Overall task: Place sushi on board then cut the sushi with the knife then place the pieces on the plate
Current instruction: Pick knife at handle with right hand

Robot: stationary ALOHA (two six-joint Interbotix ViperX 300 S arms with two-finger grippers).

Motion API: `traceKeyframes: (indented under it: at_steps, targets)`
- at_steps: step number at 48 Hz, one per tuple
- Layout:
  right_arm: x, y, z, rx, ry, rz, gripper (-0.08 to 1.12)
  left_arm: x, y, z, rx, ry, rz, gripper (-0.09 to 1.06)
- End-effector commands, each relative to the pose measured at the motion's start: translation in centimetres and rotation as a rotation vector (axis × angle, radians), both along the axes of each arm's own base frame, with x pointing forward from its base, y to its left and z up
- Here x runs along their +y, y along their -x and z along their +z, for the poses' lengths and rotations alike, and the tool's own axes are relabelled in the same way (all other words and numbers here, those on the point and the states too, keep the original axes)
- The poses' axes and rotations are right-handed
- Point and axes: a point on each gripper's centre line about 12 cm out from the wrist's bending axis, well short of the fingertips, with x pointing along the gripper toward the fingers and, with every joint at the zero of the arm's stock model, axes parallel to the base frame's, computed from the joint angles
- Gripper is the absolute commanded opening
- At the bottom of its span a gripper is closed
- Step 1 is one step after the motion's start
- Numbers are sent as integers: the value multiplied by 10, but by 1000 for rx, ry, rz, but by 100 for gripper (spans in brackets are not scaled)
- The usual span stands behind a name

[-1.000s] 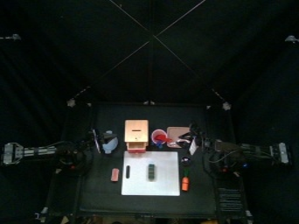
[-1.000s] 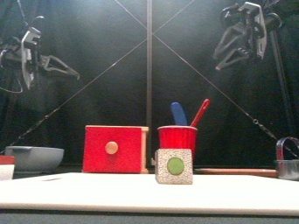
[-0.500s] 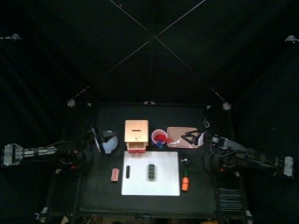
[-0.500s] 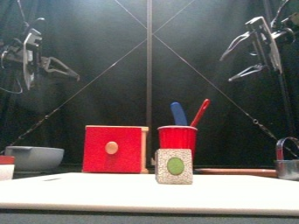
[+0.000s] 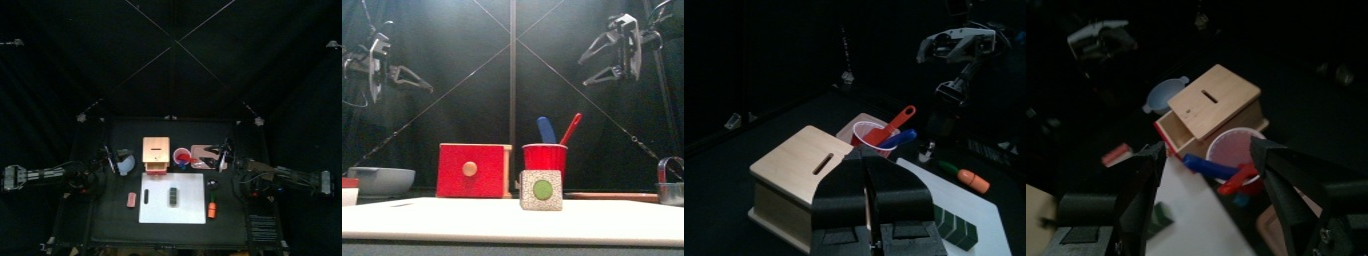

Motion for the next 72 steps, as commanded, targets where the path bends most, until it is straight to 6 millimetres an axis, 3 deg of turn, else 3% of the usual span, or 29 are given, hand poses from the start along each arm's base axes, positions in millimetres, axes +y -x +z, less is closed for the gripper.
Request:
traceKeyframes:
  at_steps: [1,8,23,33,46,53,63,72]
  targets:
    - [1,-6,17,53,250,50,97,2,-3,9,-21,-18,3,10]
    - [9,-10,10,161,381,79,97,2,-3,6,-11,-15,4,10]
    - [33,-37,-36,580,582,163,97,5,-1,4,-7,-11,20,10]
    - [38,-53,-41,741,609,285,97,7,-1,5,-9,-10,32,10]
    - [13,-62,-37,932,735,321,97,6,2,-2,5,-1,33,10]
    - [4,-74,-44,1019,782,333,97,6,3,-5,13,4,33,10]
    - [4,-92,-66,1159,788,394,96,5,5,-11,25,11,34,10]
    - [7,-96,-63,1186,804,398,94,5,6,-14,32,15,36,10]
